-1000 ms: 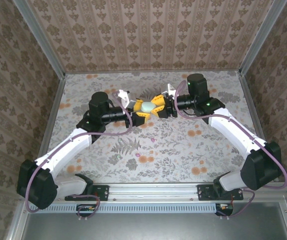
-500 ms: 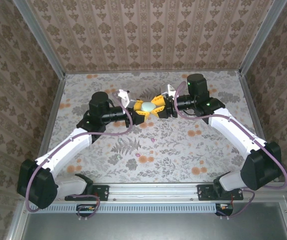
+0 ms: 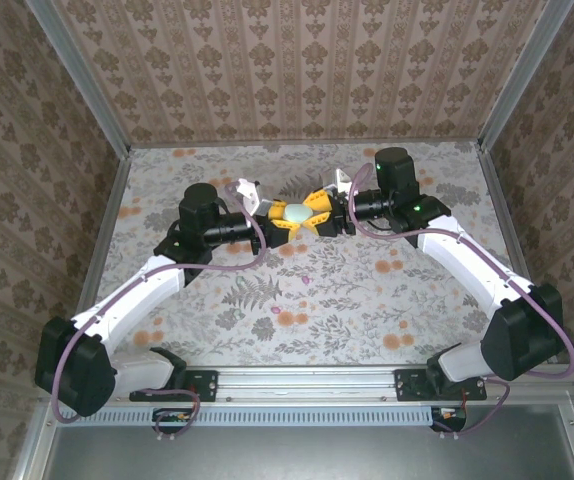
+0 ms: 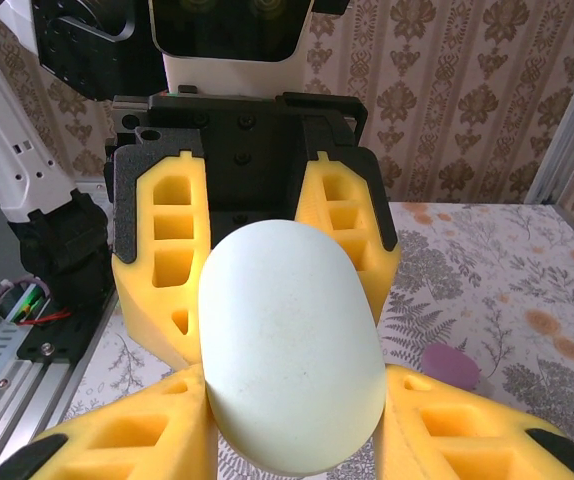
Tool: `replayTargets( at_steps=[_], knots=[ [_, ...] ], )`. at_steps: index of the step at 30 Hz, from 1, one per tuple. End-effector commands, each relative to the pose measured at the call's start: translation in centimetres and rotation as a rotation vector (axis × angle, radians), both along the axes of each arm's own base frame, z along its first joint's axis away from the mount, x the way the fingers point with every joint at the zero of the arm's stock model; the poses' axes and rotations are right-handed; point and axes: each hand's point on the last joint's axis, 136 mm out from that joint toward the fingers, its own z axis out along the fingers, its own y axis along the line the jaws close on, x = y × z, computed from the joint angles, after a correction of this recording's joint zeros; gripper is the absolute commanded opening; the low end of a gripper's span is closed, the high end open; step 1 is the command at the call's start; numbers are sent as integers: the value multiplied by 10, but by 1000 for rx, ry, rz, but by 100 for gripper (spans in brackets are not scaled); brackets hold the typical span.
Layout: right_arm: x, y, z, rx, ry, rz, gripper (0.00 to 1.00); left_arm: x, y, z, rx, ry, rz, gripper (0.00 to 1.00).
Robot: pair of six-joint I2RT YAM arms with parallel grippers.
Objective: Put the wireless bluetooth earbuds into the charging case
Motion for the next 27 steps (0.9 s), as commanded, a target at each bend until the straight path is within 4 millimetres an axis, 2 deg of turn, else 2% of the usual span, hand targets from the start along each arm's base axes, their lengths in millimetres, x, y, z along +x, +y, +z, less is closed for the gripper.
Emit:
replayTargets(
  at_steps=[1,10,11,14,18,20,27],
  knots=[
    [3,-1,4,-13,-37,-25,40,-12,-7,15,-36,-26,-57,35],
    [11,-2,6,4,2,-83,61,-8,-7,11,-51,-22,-29,35],
    [6,-5,16,19,-15,-97,63,-8,-6,11,-55,-24,-21,34],
    [10,-9,19,36,35,-136,67,-4,-6,10,-69,-28,3,34],
    [11,-11,28,98,165,-170,69,1,-4,12,-107,-40,45,34],
    [5,-11,31,115,208,-151,69,5,-4,12,-118,-38,64,34],
    [4,-14,14,81,189,-168,70,7,-6,14,-134,-32,57,34]
  ],
)
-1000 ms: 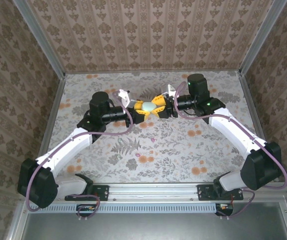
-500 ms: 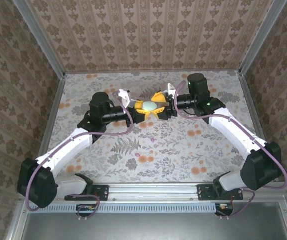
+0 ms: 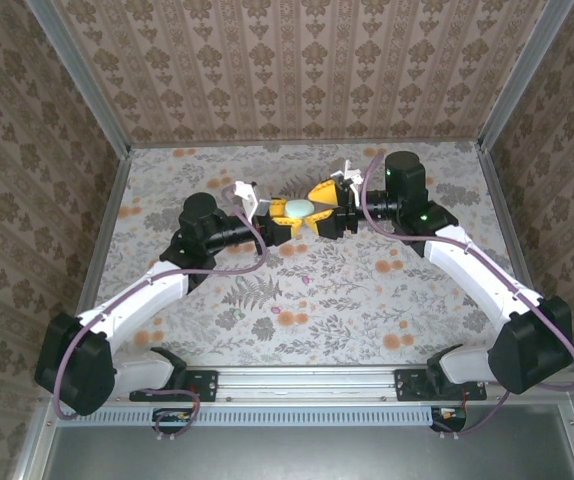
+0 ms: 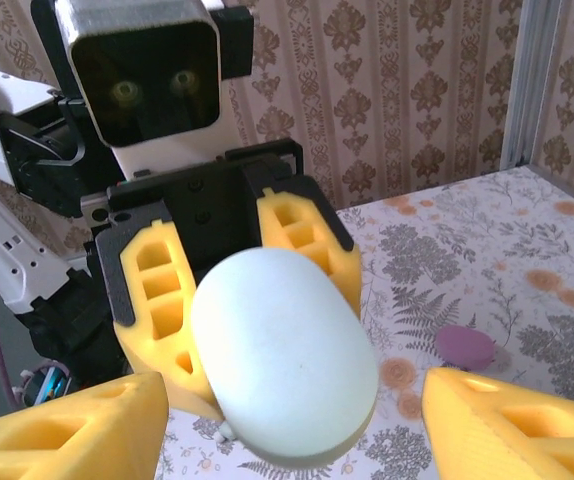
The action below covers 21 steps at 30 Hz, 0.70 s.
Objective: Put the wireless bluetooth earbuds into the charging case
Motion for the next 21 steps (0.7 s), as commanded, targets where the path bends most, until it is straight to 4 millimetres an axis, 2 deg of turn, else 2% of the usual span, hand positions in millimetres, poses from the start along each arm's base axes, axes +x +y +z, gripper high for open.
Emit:
replayTargets(
  at_steps=[1,10,13,17,21],
  knots=[
    [0,-4,-1,-5,-19,-21,70,-1,-3,9,-37,-13,-9,34],
    [23,-4,1,-4,-35,-113,66,-7,-5,9,-33,-18,-48,34],
    [19,-5,0,-13,-73,-95,67,-6,-5,9,-34,-16,-39,34],
    [3,-4,-6,-35,-144,-23,69,-6,-5,10,-38,-10,-40,34],
    [14,-9,-10,-65,-144,-95,68,-8,-5,13,-43,-11,-47,34]
  ],
)
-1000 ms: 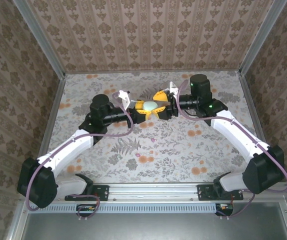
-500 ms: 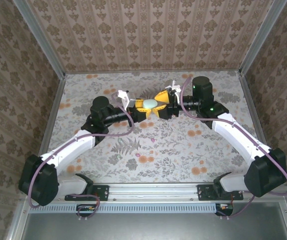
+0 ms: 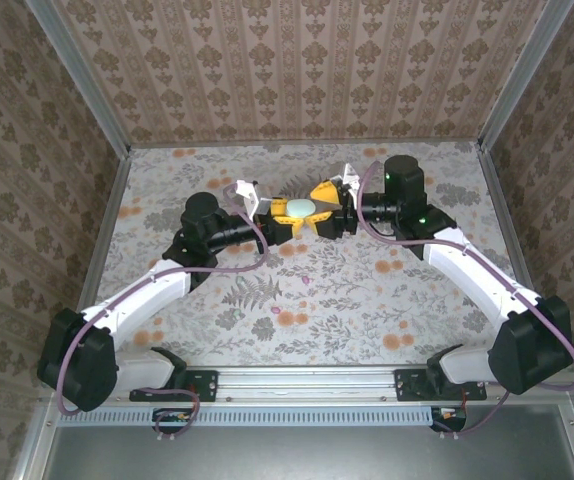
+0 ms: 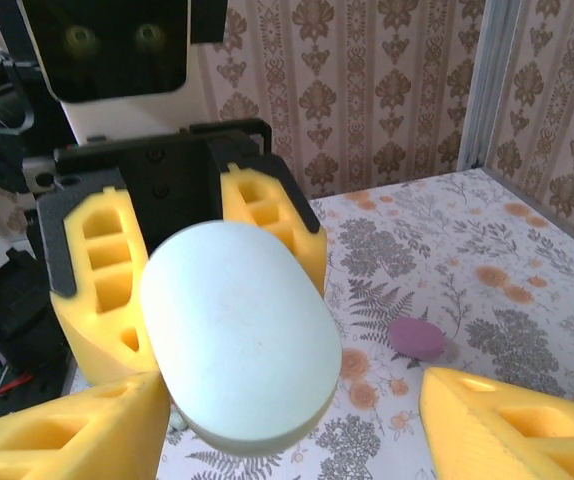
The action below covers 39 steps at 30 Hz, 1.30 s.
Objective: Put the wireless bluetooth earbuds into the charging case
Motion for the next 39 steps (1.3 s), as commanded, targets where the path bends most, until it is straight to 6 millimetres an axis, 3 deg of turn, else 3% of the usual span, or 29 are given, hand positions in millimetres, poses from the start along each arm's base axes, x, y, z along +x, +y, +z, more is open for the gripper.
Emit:
replayTargets(
  at_steps=[1,15,25,33,39],
  knots=[
    [4,-6,4,-17,-48,-50,67,-9,-2,15,-37,-31,-39,34],
    [2,-1,33,76,-5,-11,66,-14,2,11,-4,-51,-33,33],
    [-5,3,33,83,26,48,68,-13,3,14,-6,-64,-18,33],
    [14,0,28,60,34,-50,67,-14,3,15,-10,-70,-25,33],
    [25,-1,36,80,28,-93,67,-14,3,14,-10,-69,-25,32]
  ],
)
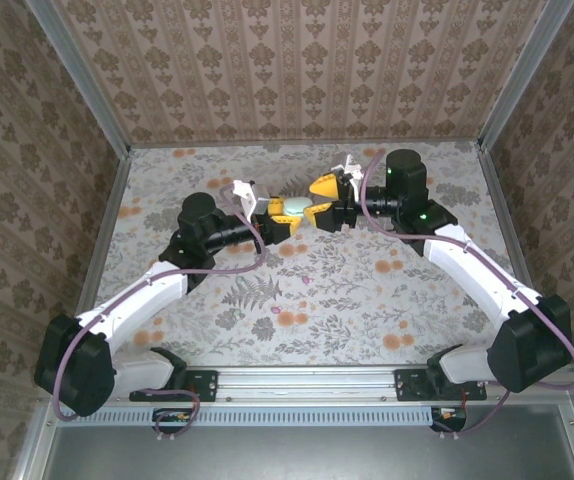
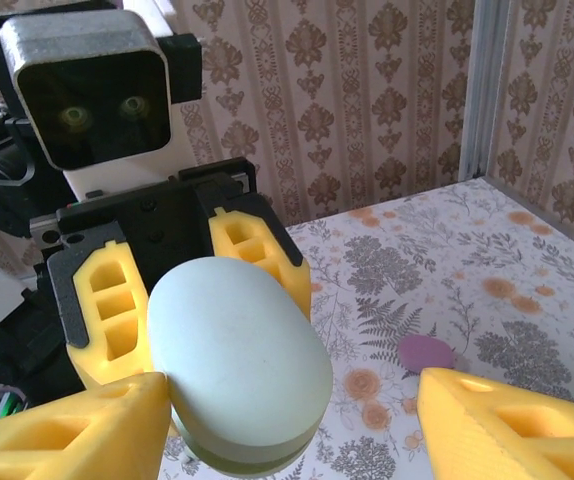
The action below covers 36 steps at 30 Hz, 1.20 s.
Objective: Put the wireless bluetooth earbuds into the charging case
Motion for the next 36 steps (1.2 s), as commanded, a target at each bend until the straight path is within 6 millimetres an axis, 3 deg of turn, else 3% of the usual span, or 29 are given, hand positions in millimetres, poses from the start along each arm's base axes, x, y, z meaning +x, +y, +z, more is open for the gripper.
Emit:
replayTargets(
  at_steps=[1,7,15,22,26,29,32,36],
  knots=[
    [19,-2,16,24,-30,-71,68,-15,-2,10,-17,-51,-56,33],
    [23,-2,25,40,-26,-81,68,-14,-2,9,-16,-47,-52,33],
    [35,1,25,51,141,-120,69,-11,0,5,-23,-41,-29,33],
    [5,-1,59,117,107,-48,71,3,5,-5,-19,-29,67,33],
    [11,-20,61,98,177,-208,68,11,14,-8,-61,-34,117,33],
    [24,-43,35,32,296,-363,61,19,22,-8,-90,-26,133,33],
    [37,-60,-10,-51,460,-483,53,26,34,-9,-124,-13,148,33],
    [40,-56,-75,-166,693,-493,43,37,57,-10,-158,-5,200,32]
  ],
)
